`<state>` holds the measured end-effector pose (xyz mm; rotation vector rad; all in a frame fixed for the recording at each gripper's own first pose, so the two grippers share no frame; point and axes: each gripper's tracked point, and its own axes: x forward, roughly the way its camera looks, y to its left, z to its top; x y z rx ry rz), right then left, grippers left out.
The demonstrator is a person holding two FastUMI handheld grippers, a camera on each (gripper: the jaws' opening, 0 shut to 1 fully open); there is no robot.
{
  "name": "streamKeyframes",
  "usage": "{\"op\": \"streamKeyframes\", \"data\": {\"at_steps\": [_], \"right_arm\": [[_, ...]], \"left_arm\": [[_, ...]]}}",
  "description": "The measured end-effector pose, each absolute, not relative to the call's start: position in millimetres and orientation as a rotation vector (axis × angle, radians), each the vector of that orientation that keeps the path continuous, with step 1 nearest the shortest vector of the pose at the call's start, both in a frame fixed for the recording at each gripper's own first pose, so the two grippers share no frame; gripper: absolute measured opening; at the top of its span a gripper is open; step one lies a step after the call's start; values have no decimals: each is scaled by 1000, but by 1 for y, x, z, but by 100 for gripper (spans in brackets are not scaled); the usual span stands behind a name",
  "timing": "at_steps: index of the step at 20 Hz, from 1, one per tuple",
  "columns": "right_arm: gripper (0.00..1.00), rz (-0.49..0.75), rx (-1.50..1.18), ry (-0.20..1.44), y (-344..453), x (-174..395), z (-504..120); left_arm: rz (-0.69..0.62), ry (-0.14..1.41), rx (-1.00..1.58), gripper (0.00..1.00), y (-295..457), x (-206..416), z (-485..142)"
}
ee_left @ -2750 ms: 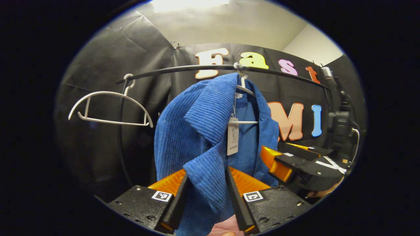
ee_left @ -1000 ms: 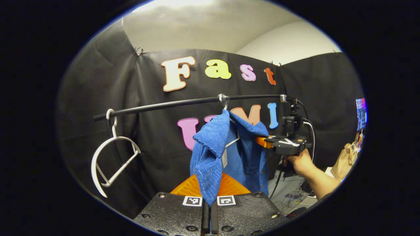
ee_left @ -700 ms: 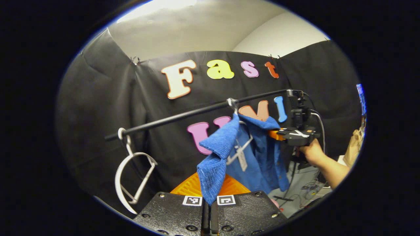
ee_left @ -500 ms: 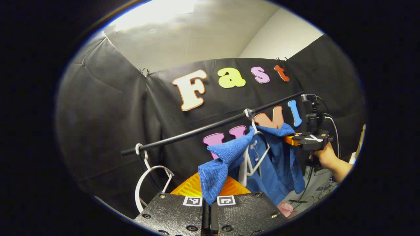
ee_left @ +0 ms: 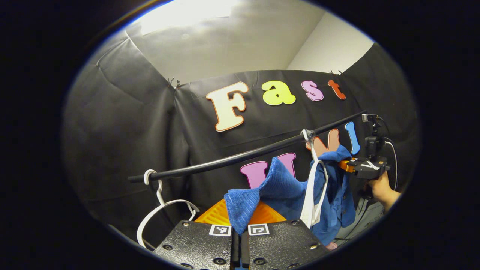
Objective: Grasp the clothes on the hanger with both hands and then place them into the laundry hamper below.
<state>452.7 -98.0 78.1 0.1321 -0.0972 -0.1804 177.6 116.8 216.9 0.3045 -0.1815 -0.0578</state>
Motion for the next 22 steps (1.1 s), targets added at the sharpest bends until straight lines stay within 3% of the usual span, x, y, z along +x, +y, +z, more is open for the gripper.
{"op": "streamKeyframes", "data": {"at_steps": [6, 12, 22], "right_arm": [[2, -184, 166, -46, -110, 498, 51], [2, -146, 171, 96, -100, 520, -23], [2, -138, 181, 205, -56, 448, -110]], "left_arm": [[-112, -158, 227, 1, 113, 203, 198], [-150, -50, 131, 2, 121, 221, 145], [-26, 0, 61, 2, 159, 210, 60]]}}
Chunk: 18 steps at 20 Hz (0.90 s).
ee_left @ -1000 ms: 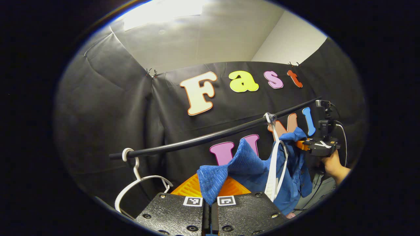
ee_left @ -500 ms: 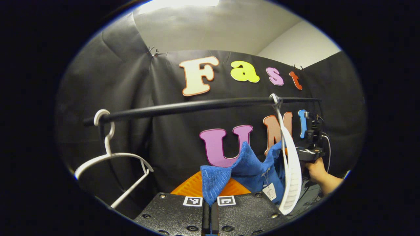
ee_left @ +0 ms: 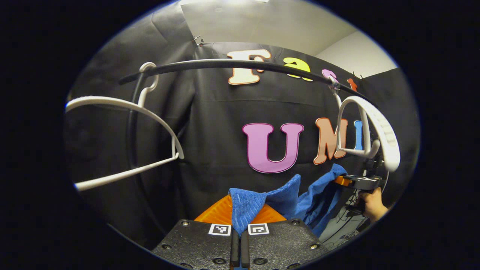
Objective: Grasp the clothes on the hanger with both hands and then place them into the laundry hamper below.
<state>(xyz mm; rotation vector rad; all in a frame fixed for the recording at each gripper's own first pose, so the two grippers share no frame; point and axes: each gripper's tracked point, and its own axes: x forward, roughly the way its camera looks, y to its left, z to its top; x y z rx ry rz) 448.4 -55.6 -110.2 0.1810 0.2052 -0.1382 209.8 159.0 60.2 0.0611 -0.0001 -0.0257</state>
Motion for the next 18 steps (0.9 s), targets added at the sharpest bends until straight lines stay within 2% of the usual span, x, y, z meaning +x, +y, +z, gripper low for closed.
{"op": "streamKeyframes", "data": {"at_steps": [1, 4, 8, 9, 10, 11, 13, 18], "right_arm": [[6, -132, 187, 215, -47, 436, -116], [2, -122, 200, 226, -30, 402, -123], [2, -115, 210, 218, -15, 360, -115], [6, -107, 206, 213, -11, 352, -110], [2, -100, 206, 206, -6, 341, -106], [5, -96, 209, 200, -3, 331, -98], [2, -87, 223, 179, 0, 306, -82], [2, -20, 194, 146, 18, 256, -47]], "left_arm": [[-15, 0, 63, 4, 160, 206, 56], [-14, -4, 48, 2, 154, 193, 47], [5, -13, 23, 4, 147, 176, 40], [9, -16, 7, 2, 145, 171, 39], [10, -22, -2, 4, 141, 167, 37], [13, -13, 2, 2, 135, 161, 36], [8, -33, 0, 1, 124, 146, 39], [-62, -78, -65, 2, 62, 129, 44]]}}
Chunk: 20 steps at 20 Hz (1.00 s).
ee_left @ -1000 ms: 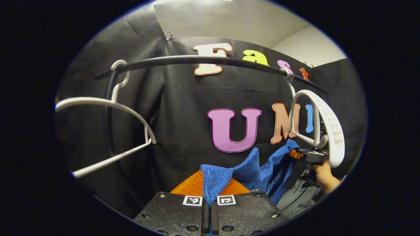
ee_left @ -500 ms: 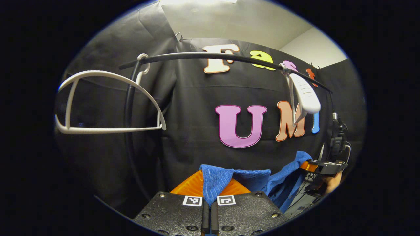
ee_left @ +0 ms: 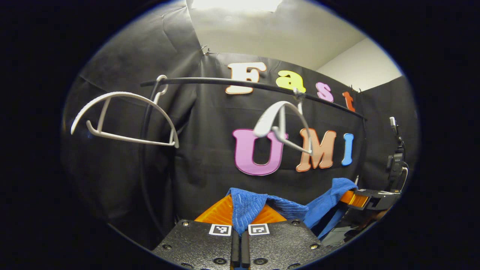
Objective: Grasp the clothes on the hanger with both hands and then place them into the laundry hamper below.
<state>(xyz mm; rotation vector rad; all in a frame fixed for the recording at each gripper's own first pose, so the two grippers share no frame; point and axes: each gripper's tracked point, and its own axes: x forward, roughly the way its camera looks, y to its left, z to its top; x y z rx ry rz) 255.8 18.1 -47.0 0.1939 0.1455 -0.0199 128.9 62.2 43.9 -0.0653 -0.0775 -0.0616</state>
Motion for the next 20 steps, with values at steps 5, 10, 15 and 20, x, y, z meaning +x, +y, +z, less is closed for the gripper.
{"op": "streamKeyframes", "data": {"at_steps": [5, 10, 15, 20], "right_arm": [[2, 48, 218, 149, 34, 209, -43], [2, 35, 272, 110, 5, 183, -37], [2, -20, 251, 78, -38, 190, -20], [2, -71, 225, 59, -65, 210, -32]], "left_arm": [[-152, -65, -96, 2, -13, 117, 32], [-172, -123, -76, 2, -57, 126, 49], [-221, -168, -89, 2, -96, 144, 70], [-197, -170, -95, 2, -99, 169, 46]]}}
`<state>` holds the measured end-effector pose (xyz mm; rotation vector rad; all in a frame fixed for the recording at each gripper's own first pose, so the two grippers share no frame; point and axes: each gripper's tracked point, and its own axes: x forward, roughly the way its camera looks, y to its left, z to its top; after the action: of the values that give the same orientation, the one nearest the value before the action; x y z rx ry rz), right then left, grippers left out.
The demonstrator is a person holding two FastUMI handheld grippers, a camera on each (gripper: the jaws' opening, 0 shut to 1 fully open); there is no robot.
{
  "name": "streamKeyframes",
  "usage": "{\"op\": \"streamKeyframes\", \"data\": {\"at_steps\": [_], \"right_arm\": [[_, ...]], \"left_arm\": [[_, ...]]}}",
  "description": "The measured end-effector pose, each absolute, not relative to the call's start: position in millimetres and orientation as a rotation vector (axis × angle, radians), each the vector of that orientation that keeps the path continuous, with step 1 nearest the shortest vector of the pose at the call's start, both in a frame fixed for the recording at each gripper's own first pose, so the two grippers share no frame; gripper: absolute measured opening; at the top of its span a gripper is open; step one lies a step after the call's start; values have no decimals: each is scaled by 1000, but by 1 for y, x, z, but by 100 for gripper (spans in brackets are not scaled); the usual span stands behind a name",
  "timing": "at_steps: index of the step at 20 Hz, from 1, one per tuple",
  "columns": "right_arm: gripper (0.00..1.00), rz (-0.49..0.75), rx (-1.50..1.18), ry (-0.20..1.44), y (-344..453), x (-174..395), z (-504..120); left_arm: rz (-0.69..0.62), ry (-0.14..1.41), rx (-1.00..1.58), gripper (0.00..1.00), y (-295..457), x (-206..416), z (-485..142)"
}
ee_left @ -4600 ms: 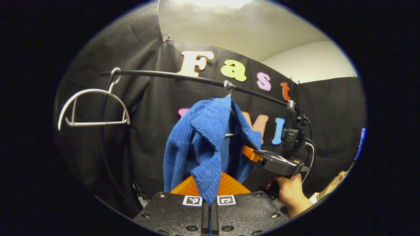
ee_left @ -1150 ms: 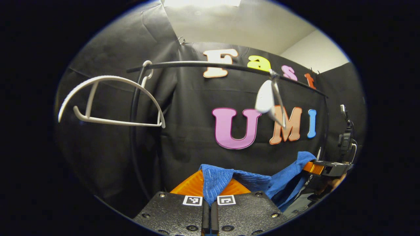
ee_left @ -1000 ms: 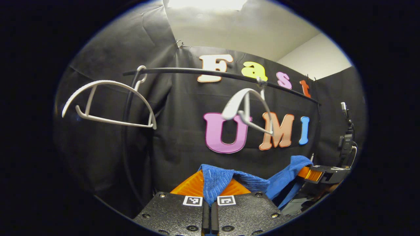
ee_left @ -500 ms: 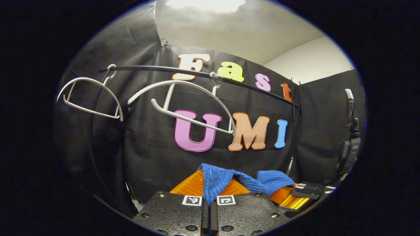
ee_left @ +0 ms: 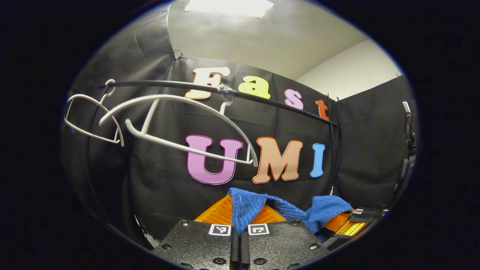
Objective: Grasp the clothes on the hanger with both hands and then place them into the laundry hamper below.
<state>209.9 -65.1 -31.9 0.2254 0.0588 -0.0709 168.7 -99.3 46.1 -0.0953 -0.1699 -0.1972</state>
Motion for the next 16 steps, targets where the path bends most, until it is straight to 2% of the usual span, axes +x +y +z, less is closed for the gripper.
{"op": "streamKeyframes", "data": {"at_steps": [5, 12, 16], "right_arm": [[2, 1, 340, 147, -42, 226, -116], [2, -1, 450, 308, -29, 246, -247], [2, 21, 428, 403, -10, 253, -311]], "left_arm": [[-154, -138, 2, 2, -76, 189, -31], [-101, 23, 35, 2, -32, 219, -148], [-73, 141, 32, 2, -2, 235, -220]]}}
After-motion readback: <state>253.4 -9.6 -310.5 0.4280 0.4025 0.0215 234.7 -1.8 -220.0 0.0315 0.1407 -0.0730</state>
